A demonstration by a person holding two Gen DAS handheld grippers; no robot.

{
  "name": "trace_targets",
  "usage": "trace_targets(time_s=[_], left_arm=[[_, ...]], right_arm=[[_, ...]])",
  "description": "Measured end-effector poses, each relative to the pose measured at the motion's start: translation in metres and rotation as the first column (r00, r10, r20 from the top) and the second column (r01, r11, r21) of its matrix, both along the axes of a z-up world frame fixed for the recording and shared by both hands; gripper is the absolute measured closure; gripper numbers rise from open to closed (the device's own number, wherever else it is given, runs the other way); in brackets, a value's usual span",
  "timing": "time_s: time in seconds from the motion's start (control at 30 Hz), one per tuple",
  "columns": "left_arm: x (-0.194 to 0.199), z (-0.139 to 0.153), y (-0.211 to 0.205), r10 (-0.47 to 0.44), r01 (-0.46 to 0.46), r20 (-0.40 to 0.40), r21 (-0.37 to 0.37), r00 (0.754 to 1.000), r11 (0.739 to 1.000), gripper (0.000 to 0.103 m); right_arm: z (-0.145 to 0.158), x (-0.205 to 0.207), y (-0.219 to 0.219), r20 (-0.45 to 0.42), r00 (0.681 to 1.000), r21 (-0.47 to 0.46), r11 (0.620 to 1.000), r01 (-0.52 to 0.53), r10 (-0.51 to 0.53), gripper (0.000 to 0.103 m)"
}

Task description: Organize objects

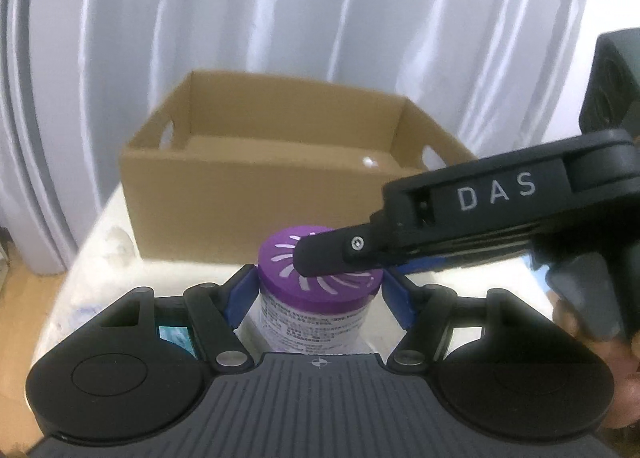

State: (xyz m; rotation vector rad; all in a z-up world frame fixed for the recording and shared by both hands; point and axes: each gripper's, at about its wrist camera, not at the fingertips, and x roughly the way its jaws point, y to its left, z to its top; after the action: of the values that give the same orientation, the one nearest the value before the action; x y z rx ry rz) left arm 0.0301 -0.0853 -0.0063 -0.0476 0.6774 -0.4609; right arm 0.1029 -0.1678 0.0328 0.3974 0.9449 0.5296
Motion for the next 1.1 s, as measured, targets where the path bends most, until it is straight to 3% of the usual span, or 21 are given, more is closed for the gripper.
trace_targets(time_s=[0.47, 0.73, 0.87, 1.1], left_arm=[[0.002, -0.022, -0.003, -0.041, 0.042, -0.017, 0.038, 0.999, 0.998, 0.033], [0.001, -0.031, -0.006, -0.066, 0.071, -0.047, 0.109, 0.997, 0.991, 0.03], [0.001, -0.036, -0.008, -0.065, 0.071, -0.053, 0.124, 0.996, 0.99, 0.037], [-0.008, -0.034, -0.013, -0.066, 0.072, -0.05, 0.127, 0.997, 0.989, 0.038]], right_arm=[[-0.019, -0.009, -0.002, -0.03, 1.0, -0.025, 1.0, -0.007, 0.006, 0.044], [-0.019, -0.007, -0.004, -0.031, 0.999, -0.022, 1.0, -0.008, 0.007, 0.044], [-0.02, -0.008, -0.005, -0.041, 0.999, -0.015, 1.0, -0.009, 0.008, 0.044], [-0.022, -0.011, -0.011, -0.058, 0.998, 0.015, 1.0, -0.01, 0.011, 0.044]])
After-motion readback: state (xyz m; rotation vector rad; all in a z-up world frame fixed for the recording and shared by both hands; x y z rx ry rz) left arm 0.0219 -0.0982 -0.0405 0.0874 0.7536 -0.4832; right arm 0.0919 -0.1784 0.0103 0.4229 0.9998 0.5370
